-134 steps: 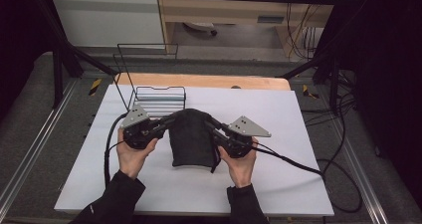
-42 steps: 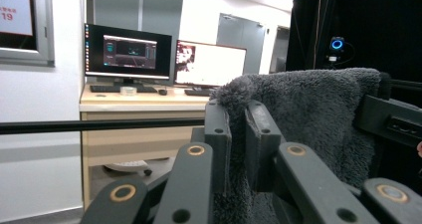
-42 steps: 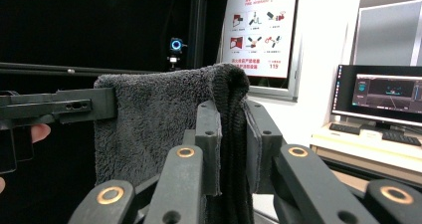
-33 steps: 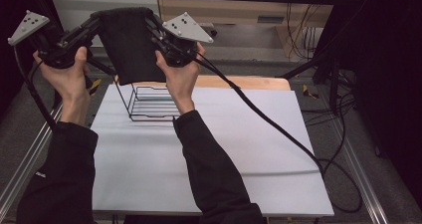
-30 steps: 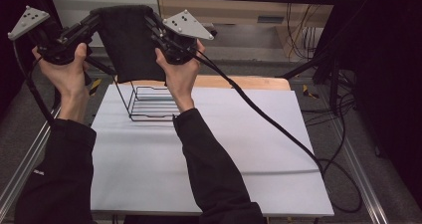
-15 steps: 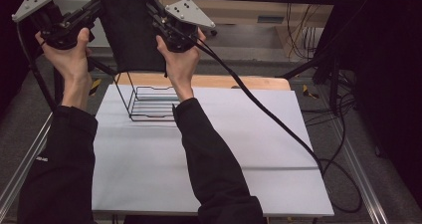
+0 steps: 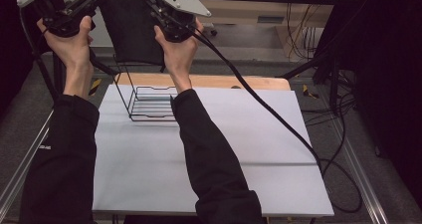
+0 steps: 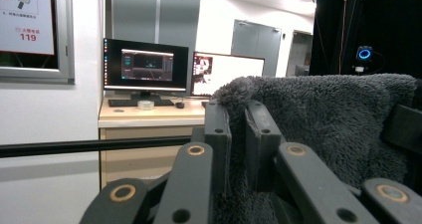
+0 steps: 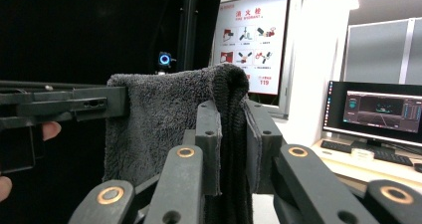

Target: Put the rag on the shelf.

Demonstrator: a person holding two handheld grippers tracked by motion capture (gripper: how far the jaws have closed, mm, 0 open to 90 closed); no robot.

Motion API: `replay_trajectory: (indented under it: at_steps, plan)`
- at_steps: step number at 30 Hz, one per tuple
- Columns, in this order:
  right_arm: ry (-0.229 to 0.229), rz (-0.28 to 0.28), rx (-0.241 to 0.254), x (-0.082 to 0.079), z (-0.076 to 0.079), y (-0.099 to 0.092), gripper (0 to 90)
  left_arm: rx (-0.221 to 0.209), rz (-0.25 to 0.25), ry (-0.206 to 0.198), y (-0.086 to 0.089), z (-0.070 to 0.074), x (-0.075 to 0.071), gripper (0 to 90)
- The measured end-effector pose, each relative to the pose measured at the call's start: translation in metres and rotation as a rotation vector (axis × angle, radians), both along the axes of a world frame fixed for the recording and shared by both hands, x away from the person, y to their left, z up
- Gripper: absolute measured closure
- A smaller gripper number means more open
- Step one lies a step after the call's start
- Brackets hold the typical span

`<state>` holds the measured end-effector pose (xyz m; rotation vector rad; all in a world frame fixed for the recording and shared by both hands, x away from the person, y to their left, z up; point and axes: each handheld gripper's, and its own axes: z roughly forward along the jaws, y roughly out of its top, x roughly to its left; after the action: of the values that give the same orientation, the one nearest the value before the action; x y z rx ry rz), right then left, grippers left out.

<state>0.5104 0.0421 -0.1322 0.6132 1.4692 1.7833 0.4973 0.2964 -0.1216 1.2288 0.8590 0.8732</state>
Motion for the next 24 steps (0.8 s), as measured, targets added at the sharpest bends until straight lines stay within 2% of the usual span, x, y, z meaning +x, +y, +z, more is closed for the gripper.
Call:
replay_trajectory:
  at_steps: [7,12,24]
  plan:
    - [0.013,-0.016,-0.03,0.012,-0.002,0.0,79.1,0.002,-0.01,0.009,0.001,-0.01,0.008,81.4]
    - [0.032,-0.011,-0.043,0.016,-0.011,0.001,79.1,0.005,-0.01,0.022,0.003,-0.02,0.012,81.4]
    - [0.08,0.008,-0.081,0.015,-0.03,-0.002,79.0,0.033,-0.038,0.046,0.007,-0.041,0.01,81.4]
